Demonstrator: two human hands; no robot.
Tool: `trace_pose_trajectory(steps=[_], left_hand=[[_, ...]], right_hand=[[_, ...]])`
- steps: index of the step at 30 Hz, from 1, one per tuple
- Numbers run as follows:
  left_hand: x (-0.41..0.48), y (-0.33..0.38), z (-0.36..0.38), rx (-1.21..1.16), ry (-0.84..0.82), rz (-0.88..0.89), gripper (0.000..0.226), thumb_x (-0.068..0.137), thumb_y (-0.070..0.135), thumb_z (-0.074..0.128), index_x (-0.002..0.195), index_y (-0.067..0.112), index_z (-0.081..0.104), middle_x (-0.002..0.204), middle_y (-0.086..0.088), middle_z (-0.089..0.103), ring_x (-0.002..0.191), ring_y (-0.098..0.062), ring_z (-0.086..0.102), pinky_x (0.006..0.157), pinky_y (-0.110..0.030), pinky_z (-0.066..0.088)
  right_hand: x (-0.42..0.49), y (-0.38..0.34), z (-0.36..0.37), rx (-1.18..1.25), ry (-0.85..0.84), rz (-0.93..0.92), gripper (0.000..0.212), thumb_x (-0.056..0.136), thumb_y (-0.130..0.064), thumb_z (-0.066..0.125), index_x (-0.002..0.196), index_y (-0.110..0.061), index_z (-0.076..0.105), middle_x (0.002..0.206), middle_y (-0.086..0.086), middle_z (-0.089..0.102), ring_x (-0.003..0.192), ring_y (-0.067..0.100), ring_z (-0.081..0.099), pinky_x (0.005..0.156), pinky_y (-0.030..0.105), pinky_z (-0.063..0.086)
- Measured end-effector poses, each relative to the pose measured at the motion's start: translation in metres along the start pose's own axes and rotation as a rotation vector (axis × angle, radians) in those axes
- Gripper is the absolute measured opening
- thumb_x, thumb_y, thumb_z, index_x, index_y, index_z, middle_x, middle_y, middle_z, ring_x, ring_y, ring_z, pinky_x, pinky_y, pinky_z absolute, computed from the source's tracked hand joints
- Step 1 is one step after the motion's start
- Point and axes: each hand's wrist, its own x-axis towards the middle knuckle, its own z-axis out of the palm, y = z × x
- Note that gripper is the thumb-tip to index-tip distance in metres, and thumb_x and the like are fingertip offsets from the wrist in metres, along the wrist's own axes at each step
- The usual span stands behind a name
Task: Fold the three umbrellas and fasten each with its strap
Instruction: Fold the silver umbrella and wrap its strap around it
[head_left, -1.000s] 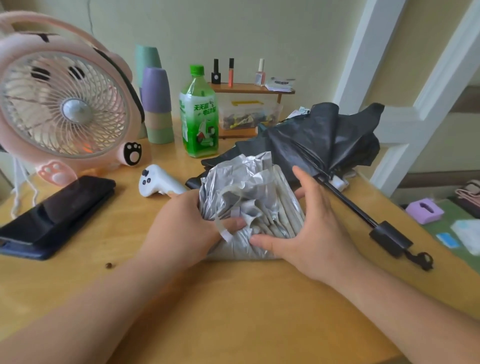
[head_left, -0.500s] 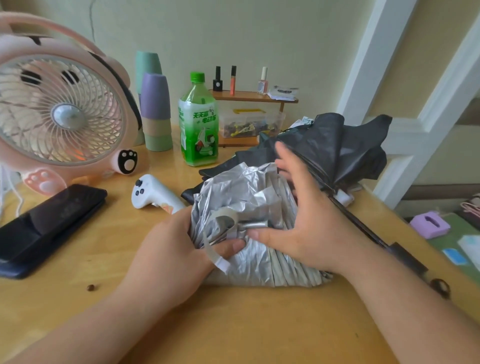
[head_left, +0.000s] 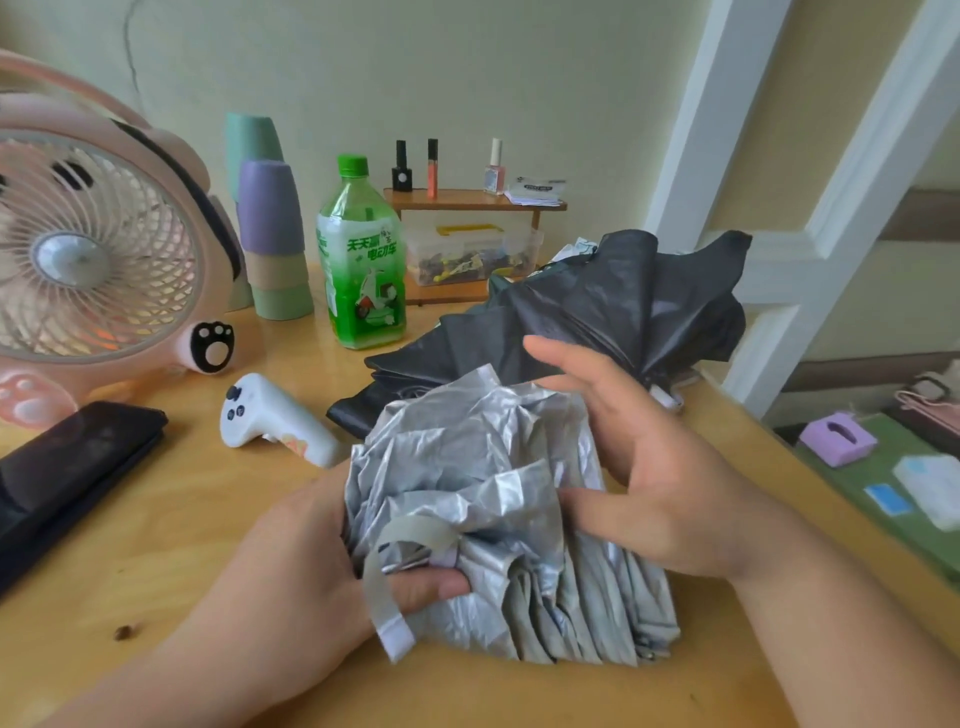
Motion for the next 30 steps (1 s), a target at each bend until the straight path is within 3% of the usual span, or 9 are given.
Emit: trace_pose_trajectory(steps=[2, 6, 13, 16, 19, 22, 26, 28, 30], left_hand=[[-0.001, -0.002, -0.001, 0.009, -0.005, 0.047, 0.044, 0.062, 0.065, 0.084, 0.101, 0.051, 0.068, 0.101, 0.029, 0.073, 0.098, 0.010, 0.066, 0.078, -0.006, 0.046], [-0.001, -0.005, 0.000, 0.035, 0.005, 0.106, 0.045, 0.066, 0.060, 0.085, 0.106, 0.050, 0.068, 0.108, 0.030, 0.071, 0.104, 0.007, 0.065, 0.082, -0.009, 0.047], [-0.001, -0.014, 0.001, 0.043, 0.027, 0.090, 0.053, 0.064, 0.067, 0.084, 0.111, 0.053, 0.064, 0.112, 0.033, 0.068, 0.108, 0.003, 0.063, 0.092, -0.029, 0.051], [0.000, -0.017, 0.001, 0.045, 0.019, 0.099, 0.059, 0.063, 0.076, 0.078, 0.115, 0.051, 0.065, 0.116, 0.033, 0.067, 0.111, 0.000, 0.063, 0.096, -0.039, 0.051], [0.001, -0.018, 0.002, 0.055, 0.014, 0.106, 0.061, 0.063, 0.079, 0.075, 0.116, 0.051, 0.064, 0.117, 0.034, 0.066, 0.113, -0.001, 0.062, 0.099, -0.041, 0.050], [0.002, -0.018, 0.003, 0.057, 0.013, 0.116, 0.059, 0.065, 0.078, 0.073, 0.116, 0.050, 0.065, 0.116, 0.033, 0.067, 0.111, -0.001, 0.063, 0.098, -0.042, 0.049], [0.003, -0.020, 0.004, 0.059, 0.026, 0.111, 0.055, 0.067, 0.076, 0.074, 0.113, 0.047, 0.065, 0.114, 0.032, 0.067, 0.109, -0.001, 0.063, 0.096, -0.041, 0.050], [0.004, -0.022, 0.004, 0.053, 0.039, 0.097, 0.051, 0.070, 0.074, 0.075, 0.112, 0.048, 0.064, 0.111, 0.032, 0.068, 0.106, 0.000, 0.064, 0.094, -0.041, 0.052], [0.006, -0.024, 0.005, 0.058, 0.052, 0.085, 0.054, 0.070, 0.074, 0.074, 0.116, 0.049, 0.060, 0.111, 0.032, 0.068, 0.106, -0.001, 0.064, 0.094, -0.040, 0.052]], right_hand=[[0.003, -0.005, 0.001, -0.033, -0.035, 0.024, 0.093, 0.088, 0.006, 0.074, 0.154, -0.044, 0.032, 0.137, -0.007, 0.063, 0.130, 0.019, 0.060, 0.113, 0.046, 0.044], [0.024, -0.014, 0.000, -0.190, 0.017, 0.006, 0.091, 0.084, -0.021, 0.084, 0.151, -0.055, 0.032, 0.134, -0.017, 0.060, 0.129, 0.010, 0.058, 0.113, 0.041, 0.044], [0.038, -0.020, -0.020, -0.150, -0.052, 0.014, 0.076, 0.084, -0.013, 0.078, 0.145, -0.048, 0.048, 0.124, -0.009, 0.066, 0.117, 0.022, 0.066, 0.095, 0.056, 0.055], [0.043, -0.014, -0.010, -0.218, -0.021, 0.046, 0.089, 0.082, -0.015, 0.084, 0.149, -0.053, 0.040, 0.128, -0.014, 0.061, 0.119, 0.012, 0.063, 0.092, 0.047, 0.057], [0.050, -0.014, 0.000, -0.326, 0.006, 0.031, 0.102, 0.074, -0.032, 0.088, 0.149, -0.063, 0.026, 0.134, -0.020, 0.052, 0.120, 0.002, 0.057, 0.095, 0.036, 0.055], [0.056, -0.017, 0.010, -0.524, 0.076, -0.081, 0.102, 0.068, -0.057, 0.079, 0.150, -0.063, 0.018, 0.135, -0.023, 0.048, 0.116, 0.001, 0.055, 0.097, 0.037, 0.051], [0.065, -0.019, 0.014, -0.738, 0.358, -0.542, 0.090, 0.070, -0.039, 0.087, 0.147, -0.022, 0.043, 0.111, 0.001, 0.062, 0.090, 0.015, 0.059, 0.081, 0.043, 0.053], [0.072, -0.022, 0.005, -0.725, 0.447, -0.544, 0.085, 0.066, -0.021, 0.084, 0.142, -0.024, 0.045, 0.101, 0.001, 0.063, 0.080, 0.020, 0.061, 0.077, 0.043, 0.055], [0.076, -0.023, -0.008, -0.661, 0.482, -0.370, 0.084, 0.065, -0.019, 0.078, 0.140, -0.033, 0.044, 0.101, -0.007, 0.061, 0.079, 0.019, 0.063, 0.076, 0.043, 0.056]])
